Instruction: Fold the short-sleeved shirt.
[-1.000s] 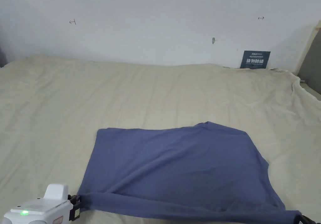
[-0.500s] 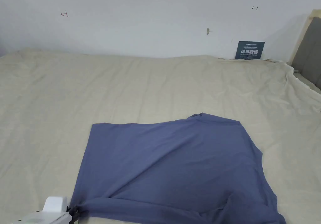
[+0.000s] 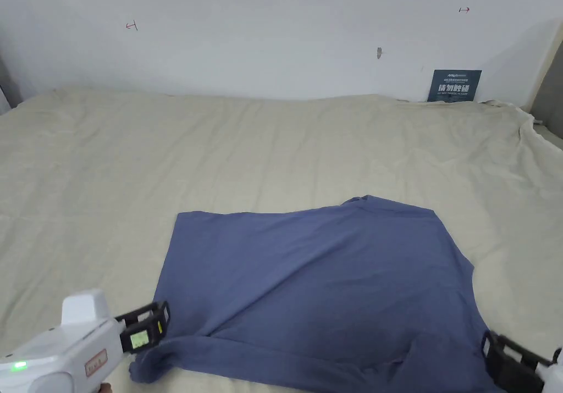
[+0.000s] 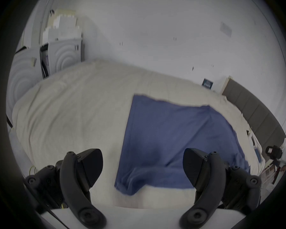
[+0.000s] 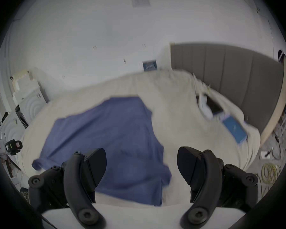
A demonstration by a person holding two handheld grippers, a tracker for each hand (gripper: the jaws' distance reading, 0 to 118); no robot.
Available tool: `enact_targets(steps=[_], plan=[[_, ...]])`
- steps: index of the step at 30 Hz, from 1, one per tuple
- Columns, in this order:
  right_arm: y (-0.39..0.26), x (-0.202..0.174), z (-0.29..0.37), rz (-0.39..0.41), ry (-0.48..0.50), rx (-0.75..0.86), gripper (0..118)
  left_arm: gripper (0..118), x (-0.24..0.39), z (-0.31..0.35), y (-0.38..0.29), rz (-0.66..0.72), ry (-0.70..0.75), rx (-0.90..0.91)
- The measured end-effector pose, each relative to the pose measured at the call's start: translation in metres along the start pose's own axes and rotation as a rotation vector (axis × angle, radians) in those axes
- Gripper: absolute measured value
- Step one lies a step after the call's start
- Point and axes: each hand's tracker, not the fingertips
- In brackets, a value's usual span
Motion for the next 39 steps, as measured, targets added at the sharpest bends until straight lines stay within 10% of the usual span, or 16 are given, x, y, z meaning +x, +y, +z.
enact_targets(steps=[8, 13, 32, 36, 39], plan=[[0.055, -0.032, 0.027, 0.079, 0.026, 0.216, 85, 88, 0.038, 0.026, 0.037, -0.112, 0.082, 0.201], [0.055, -0.048, 0.031, 0.142, 0.013, 0.259, 0, 0, 0.045, 0.032, 0.033, -0.112, 0.039, 0.264], [0.042, -0.048, 0.034, 0.127, 0.021, 0.235, 0, 0, 0.017, 0.008, 0.006, -0.062, 0.020, -0.033], [0.038, -0.045, 0.033, 0.126, 0.020, 0.221, 0, 18, 0.007, -0.006, -0.007, -0.015, 0.016, -0.167], [0.034, -0.042, 0.032, 0.118, 0.024, 0.210, 0, 67, -0.001, -0.019, -0.021, 0.043, 0.029, -0.257]])
